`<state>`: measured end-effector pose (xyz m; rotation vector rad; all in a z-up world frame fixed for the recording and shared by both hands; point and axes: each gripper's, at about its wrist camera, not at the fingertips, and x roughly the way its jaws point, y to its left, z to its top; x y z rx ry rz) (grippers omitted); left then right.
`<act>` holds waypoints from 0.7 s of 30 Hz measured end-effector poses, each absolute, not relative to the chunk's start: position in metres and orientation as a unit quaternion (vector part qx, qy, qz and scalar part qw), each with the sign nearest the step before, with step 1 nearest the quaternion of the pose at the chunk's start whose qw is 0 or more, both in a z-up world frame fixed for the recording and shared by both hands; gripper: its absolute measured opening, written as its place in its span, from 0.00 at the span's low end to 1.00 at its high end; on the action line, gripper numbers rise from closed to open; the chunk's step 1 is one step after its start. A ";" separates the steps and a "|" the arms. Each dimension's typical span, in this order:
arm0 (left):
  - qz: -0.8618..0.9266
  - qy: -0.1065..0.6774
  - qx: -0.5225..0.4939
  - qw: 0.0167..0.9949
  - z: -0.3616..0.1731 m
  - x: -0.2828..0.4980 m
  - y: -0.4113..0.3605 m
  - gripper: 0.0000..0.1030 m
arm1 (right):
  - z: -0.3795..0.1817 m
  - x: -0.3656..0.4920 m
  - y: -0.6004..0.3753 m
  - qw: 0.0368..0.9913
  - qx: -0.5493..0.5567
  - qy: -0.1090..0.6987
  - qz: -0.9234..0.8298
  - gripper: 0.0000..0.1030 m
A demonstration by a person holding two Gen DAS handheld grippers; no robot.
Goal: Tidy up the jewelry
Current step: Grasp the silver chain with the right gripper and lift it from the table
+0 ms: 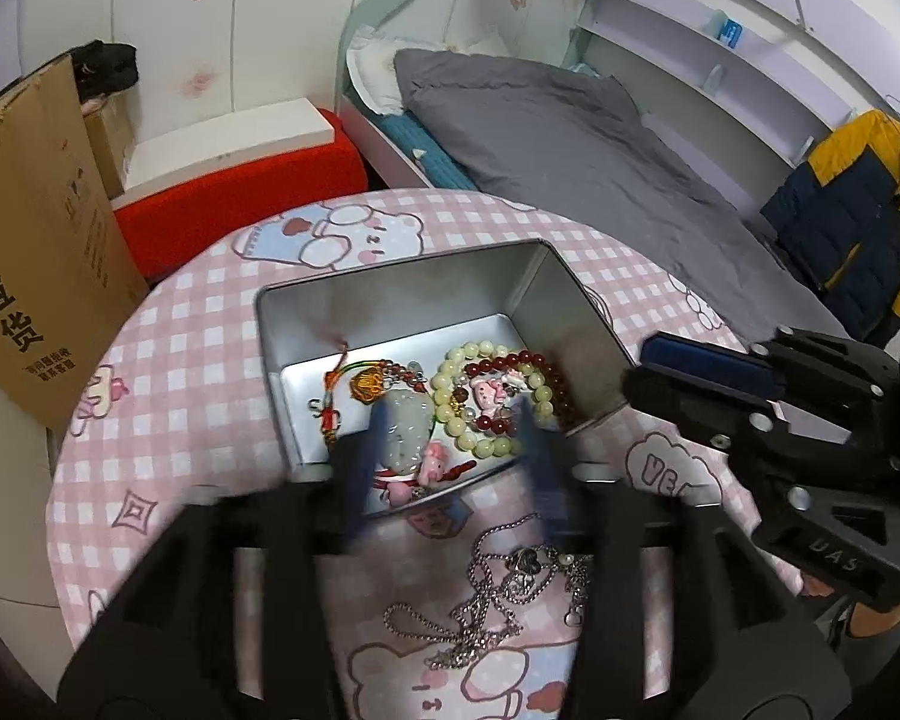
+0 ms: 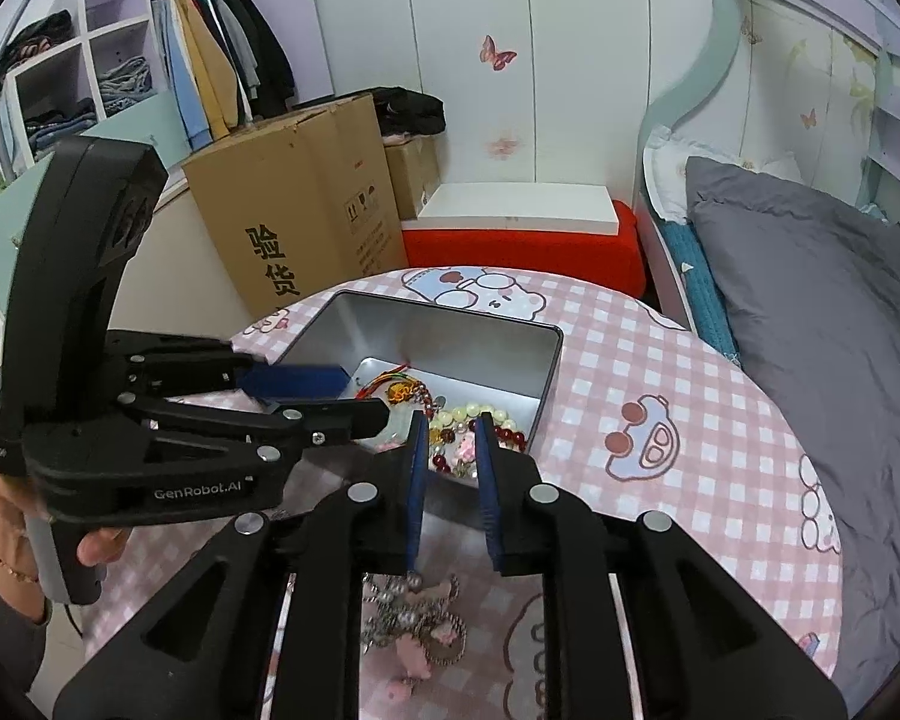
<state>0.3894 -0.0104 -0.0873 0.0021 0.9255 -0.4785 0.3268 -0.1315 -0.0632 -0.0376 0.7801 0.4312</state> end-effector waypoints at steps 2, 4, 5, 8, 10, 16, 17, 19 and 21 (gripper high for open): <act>-0.229 0.437 0.001 0.870 -0.083 0.384 -0.008 0.52 | -0.060 0.318 -0.132 0.903 -0.018 0.375 0.211 0.15; -0.225 0.430 0.004 0.874 -0.079 0.376 -0.005 0.52 | -0.058 0.308 -0.134 0.902 -0.021 0.374 0.213 0.15; -0.224 0.426 0.005 0.877 -0.076 0.372 -0.004 0.52 | -0.057 0.304 -0.134 0.902 -0.023 0.374 0.214 0.16; -0.217 0.407 0.007 0.887 -0.067 0.357 0.005 0.52 | -0.059 0.292 -0.137 0.900 -0.022 0.377 0.216 0.16; -0.209 0.389 0.014 0.897 -0.062 0.343 0.011 0.52 | -0.063 0.284 -0.140 0.899 -0.022 0.381 0.216 0.17; -0.194 0.366 0.049 0.909 -0.071 0.306 0.020 0.51 | -0.079 0.265 -0.147 0.894 -0.019 0.394 0.213 0.21; -0.195 0.369 0.056 0.907 -0.077 0.300 0.020 0.51 | -0.083 0.262 -0.148 0.893 -0.017 0.397 0.213 0.21; -0.201 0.379 0.061 0.901 -0.088 0.293 0.018 0.51 | -0.089 0.258 -0.151 0.890 -0.013 0.403 0.213 0.22; -0.202 0.393 0.075 0.894 -0.102 0.287 0.014 0.51 | -0.095 0.254 -0.152 0.887 -0.011 0.409 0.213 0.23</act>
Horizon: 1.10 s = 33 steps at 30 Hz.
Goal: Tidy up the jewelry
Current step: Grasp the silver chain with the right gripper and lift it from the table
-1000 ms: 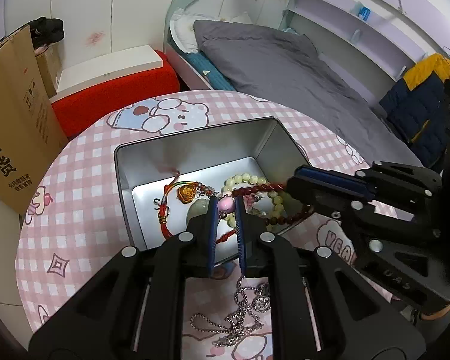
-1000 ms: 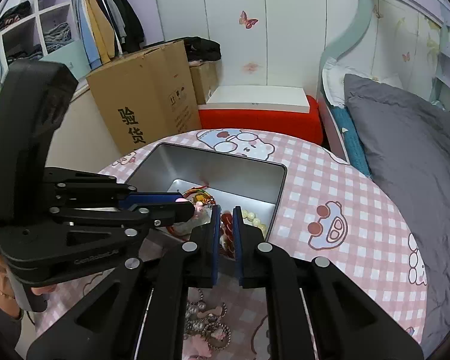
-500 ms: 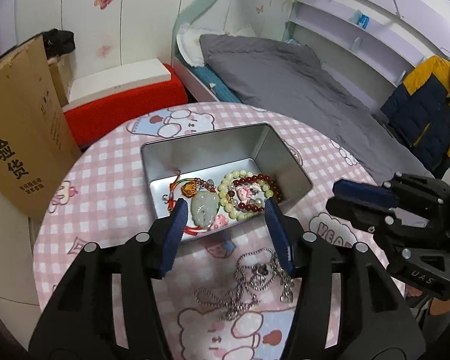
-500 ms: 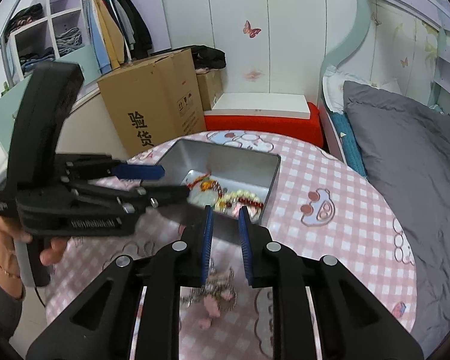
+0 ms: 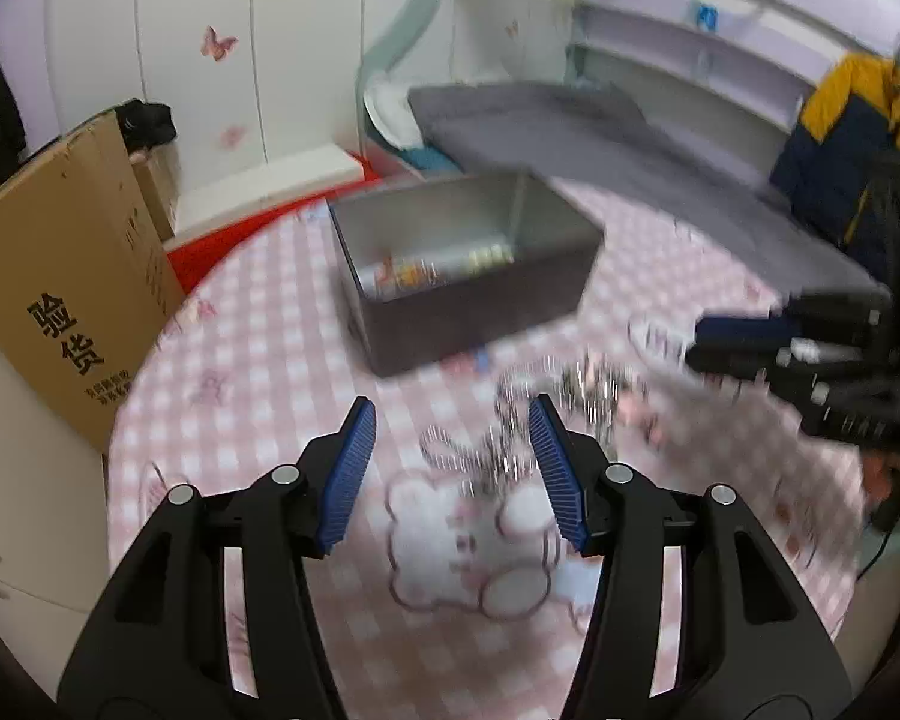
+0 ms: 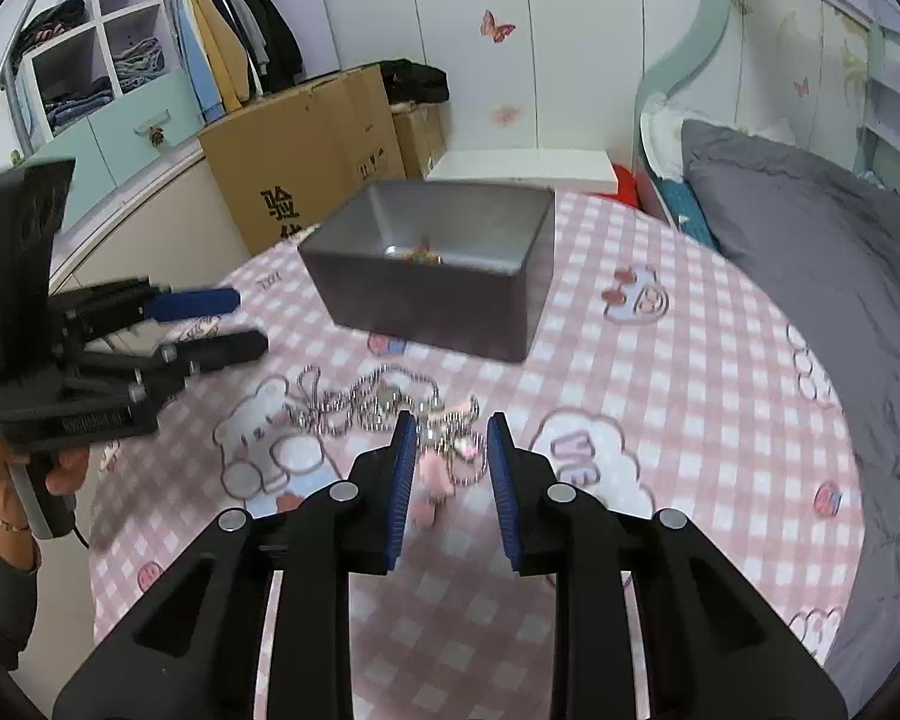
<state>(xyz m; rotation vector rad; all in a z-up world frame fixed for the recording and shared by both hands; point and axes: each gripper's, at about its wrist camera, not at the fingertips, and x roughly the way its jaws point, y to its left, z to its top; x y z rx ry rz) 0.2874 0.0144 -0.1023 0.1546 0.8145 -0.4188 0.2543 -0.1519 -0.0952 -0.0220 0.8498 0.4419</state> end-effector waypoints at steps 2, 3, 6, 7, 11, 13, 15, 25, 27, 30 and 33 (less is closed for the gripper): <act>-0.206 0.402 0.079 0.889 -0.113 0.284 0.012 0.51 | -0.099 0.251 -0.152 0.885 -0.009 0.413 0.213 0.23; -0.208 0.406 0.080 0.886 -0.116 0.284 0.011 0.51 | -0.101 0.250 -0.153 0.884 -0.008 0.415 0.214 0.24; -0.209 0.413 0.087 0.882 -0.127 0.283 0.004 0.51 | -0.106 0.247 -0.154 0.881 -0.005 0.421 0.215 0.26; -0.210 0.415 0.088 0.881 -0.129 0.283 0.002 0.51 | -0.109 0.246 -0.154 0.881 -0.006 0.423 0.215 0.26; -0.205 0.425 0.101 0.876 -0.140 0.284 -0.004 0.50 | -0.112 0.245 -0.158 0.880 -0.002 0.425 0.214 0.27; -0.205 0.431 0.102 0.873 -0.144 0.287 -0.006 0.41 | -0.112 0.244 -0.159 0.880 0.000 0.424 0.213 0.27; -0.208 0.427 0.101 0.874 -0.145 0.286 -0.007 0.33 | -0.112 0.245 -0.160 0.881 0.001 0.423 0.213 0.27; -0.225 0.424 0.052 0.876 -0.134 0.280 0.022 0.13 | -0.108 0.251 -0.142 0.880 -0.009 0.416 0.229 0.27; -0.224 0.419 0.038 0.879 -0.128 0.279 0.030 0.13 | -0.108 0.251 -0.133 0.878 -0.014 0.414 0.238 0.28; -0.227 0.409 0.016 0.884 -0.116 0.276 0.045 0.13 | -0.108 0.251 -0.115 0.874 -0.033 0.412 0.255 0.28; -0.228 0.401 0.008 0.887 -0.108 0.275 0.051 0.13 | -0.110 0.252 -0.093 0.865 -0.049 0.414 0.279 0.34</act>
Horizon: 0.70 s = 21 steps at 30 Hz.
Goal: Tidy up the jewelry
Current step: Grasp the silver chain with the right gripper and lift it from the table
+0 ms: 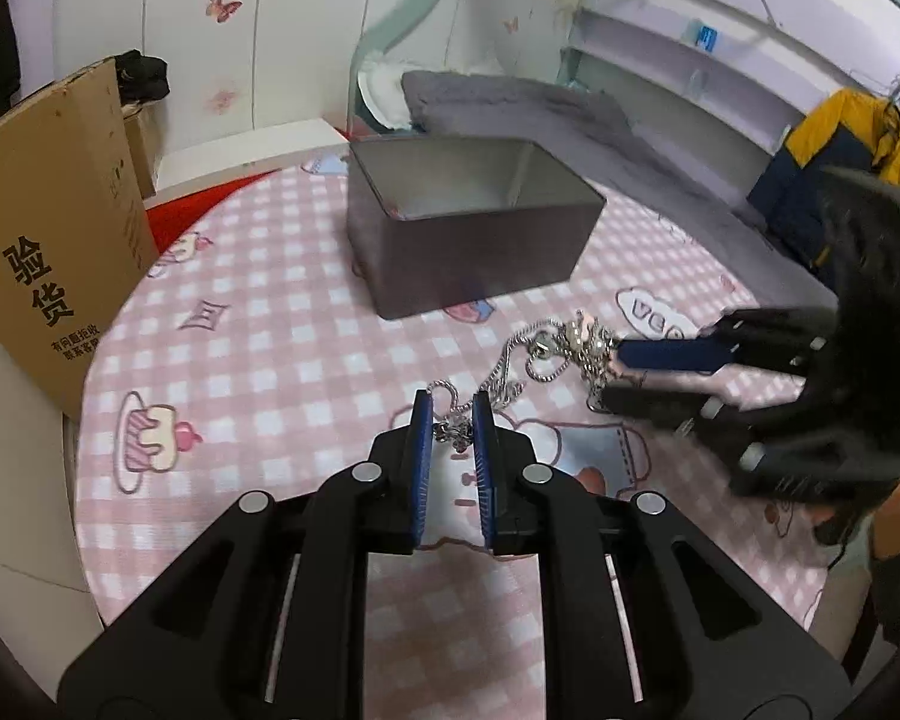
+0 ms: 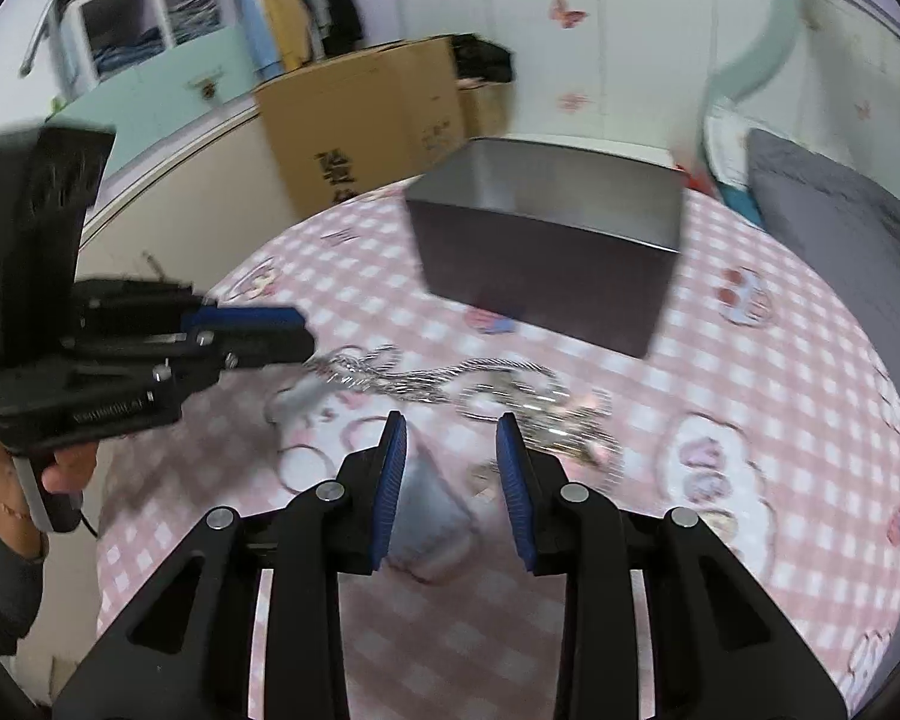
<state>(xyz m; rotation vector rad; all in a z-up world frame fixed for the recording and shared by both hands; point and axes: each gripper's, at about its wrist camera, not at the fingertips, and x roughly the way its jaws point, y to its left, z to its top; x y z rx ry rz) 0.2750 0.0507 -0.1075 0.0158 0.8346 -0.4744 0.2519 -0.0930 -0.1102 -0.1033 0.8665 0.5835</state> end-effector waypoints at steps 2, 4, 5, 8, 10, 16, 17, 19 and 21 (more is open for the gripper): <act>-0.230 0.399 0.004 0.888 -0.104 0.275 0.052 0.13 | -0.114 0.253 -0.076 0.860 -0.073 0.413 0.291 0.39; -0.231 0.396 0.001 0.889 -0.102 0.273 0.056 0.13 | -0.118 0.254 -0.061 0.855 -0.098 0.411 0.300 0.39; -0.233 0.394 0.000 0.889 -0.101 0.273 0.057 0.13 | -0.120 0.254 -0.055 0.855 -0.112 0.408 0.301 0.40; -0.236 0.391 -0.006 0.890 -0.099 0.272 0.062 0.13 | -0.125 0.259 -0.035 0.855 -0.161 0.393 0.298 0.42; -0.236 0.388 -0.010 0.891 -0.097 0.272 0.065 0.13 | -0.129 0.263 -0.026 0.852 -0.183 0.390 0.296 0.44; -0.240 0.378 -0.012 0.894 -0.088 0.272 0.070 0.13 | -0.141 0.279 -0.020 0.831 -0.190 0.416 0.316 0.31; -0.239 0.377 -0.012 0.895 -0.087 0.272 0.070 0.13 | -0.140 0.281 -0.021 0.831 -0.192 0.418 0.311 0.21; -0.239 0.376 -0.015 0.895 -0.086 0.274 0.071 0.13 | -0.140 0.285 -0.022 0.832 -0.198 0.423 0.300 0.07; -0.237 0.375 -0.019 0.896 -0.085 0.276 0.072 0.13 | -0.138 0.291 -0.025 0.832 -0.196 0.430 0.290 0.01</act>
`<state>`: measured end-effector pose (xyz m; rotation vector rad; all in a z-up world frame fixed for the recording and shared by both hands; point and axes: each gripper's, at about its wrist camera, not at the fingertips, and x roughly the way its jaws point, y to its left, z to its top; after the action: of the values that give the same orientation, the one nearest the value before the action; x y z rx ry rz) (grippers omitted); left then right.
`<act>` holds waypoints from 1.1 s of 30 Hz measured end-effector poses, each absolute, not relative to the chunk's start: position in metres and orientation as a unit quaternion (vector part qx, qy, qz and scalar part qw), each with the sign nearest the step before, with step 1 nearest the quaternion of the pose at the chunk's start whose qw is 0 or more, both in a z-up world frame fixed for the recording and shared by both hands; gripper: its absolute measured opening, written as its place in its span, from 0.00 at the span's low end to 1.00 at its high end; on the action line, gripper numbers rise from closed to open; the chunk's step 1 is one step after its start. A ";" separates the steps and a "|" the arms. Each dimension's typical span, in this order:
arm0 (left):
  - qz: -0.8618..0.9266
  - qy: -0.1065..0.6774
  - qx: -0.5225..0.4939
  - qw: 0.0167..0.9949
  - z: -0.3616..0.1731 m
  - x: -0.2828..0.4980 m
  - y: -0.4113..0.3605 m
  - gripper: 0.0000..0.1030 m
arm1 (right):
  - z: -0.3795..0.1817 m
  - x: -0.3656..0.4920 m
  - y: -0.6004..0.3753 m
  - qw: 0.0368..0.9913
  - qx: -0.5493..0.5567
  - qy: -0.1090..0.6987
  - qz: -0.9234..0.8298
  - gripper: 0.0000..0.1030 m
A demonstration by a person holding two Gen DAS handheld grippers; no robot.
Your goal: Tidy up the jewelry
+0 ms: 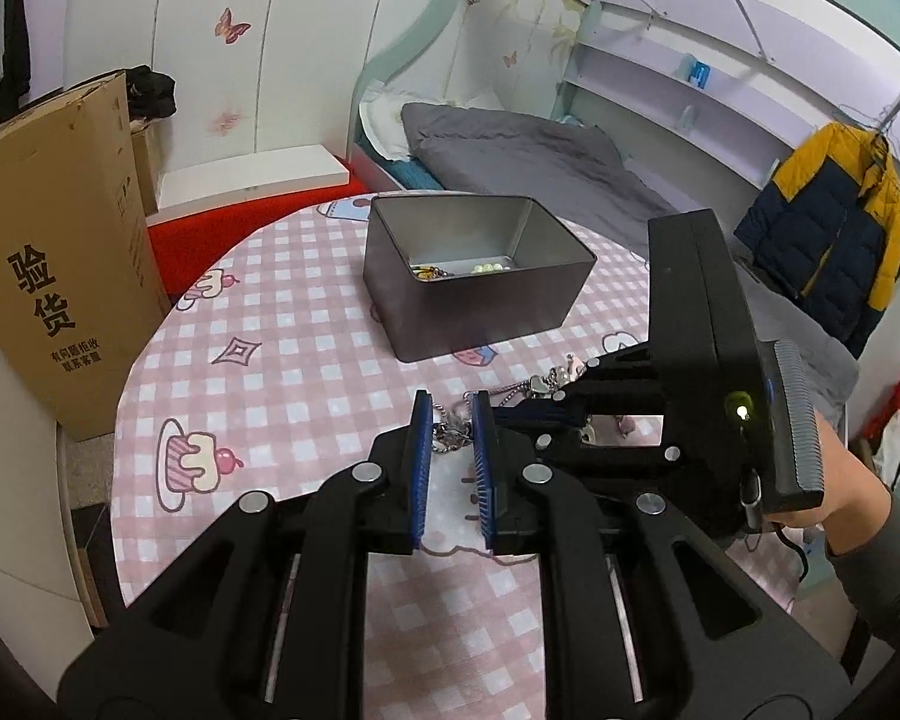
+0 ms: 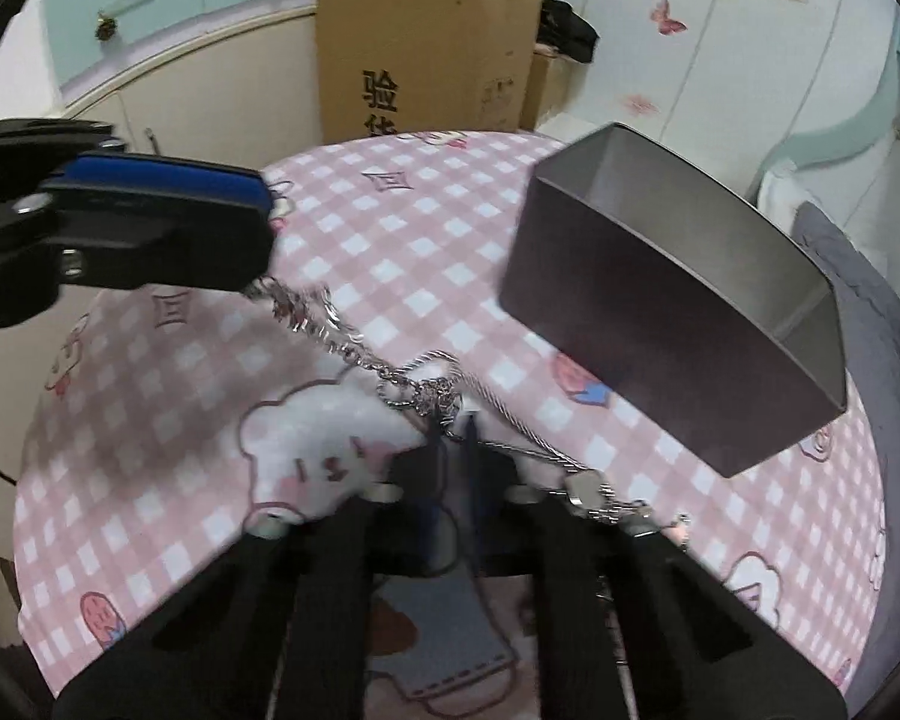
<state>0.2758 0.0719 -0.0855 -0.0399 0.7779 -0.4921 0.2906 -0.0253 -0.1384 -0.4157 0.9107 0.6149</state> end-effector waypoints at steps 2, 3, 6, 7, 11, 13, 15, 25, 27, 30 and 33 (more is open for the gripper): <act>-0.236 0.375 -0.021 0.896 -0.084 0.276 0.071 0.13 | -0.135 0.291 -0.028 0.838 -0.188 0.426 0.286 0.01; -0.235 0.373 -0.022 0.897 -0.082 0.277 0.071 0.13 | -0.131 0.291 -0.032 0.844 -0.179 0.419 0.283 0.01; -0.233 0.366 -0.025 0.901 -0.075 0.277 0.071 0.13 | -0.112 0.287 -0.046 0.861 -0.147 0.399 0.279 0.01; -0.233 0.364 -0.026 0.901 -0.072 0.277 0.071 0.13 | -0.101 0.285 -0.052 0.867 -0.136 0.390 0.279 0.01; -0.235 0.352 -0.032 0.906 -0.057 0.278 0.070 0.13 | -0.064 0.277 -0.067 0.887 -0.121 0.354 0.269 0.01; -0.238 0.346 -0.034 0.907 -0.051 0.279 0.068 0.13 | -0.045 0.268 -0.076 0.896 -0.115 0.335 0.267 0.01; -0.241 0.342 -0.036 0.908 -0.045 0.280 0.064 0.13 | -0.027 0.263 -0.081 0.905 -0.112 0.316 0.262 0.01; -0.255 0.326 -0.047 0.909 -0.025 0.286 0.051 0.13 | 0.018 0.257 -0.081 0.924 -0.129 0.268 0.240 0.01; -0.255 0.327 -0.054 0.908 -0.024 0.289 0.051 0.13 | 0.024 0.259 -0.083 0.929 -0.132 0.258 0.232 0.01; -0.259 0.329 -0.063 0.906 -0.024 0.294 0.051 0.13 | 0.035 0.262 -0.084 0.934 -0.139 0.246 0.219 0.01; -0.263 0.332 -0.059 0.904 -0.027 0.300 0.046 0.13 | 0.042 0.263 -0.085 0.936 -0.142 0.239 0.214 0.01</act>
<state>0.2999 0.0459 -0.0273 -0.1228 0.6865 -0.5431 0.2633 -0.0850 0.0423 -0.2907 0.4885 0.4372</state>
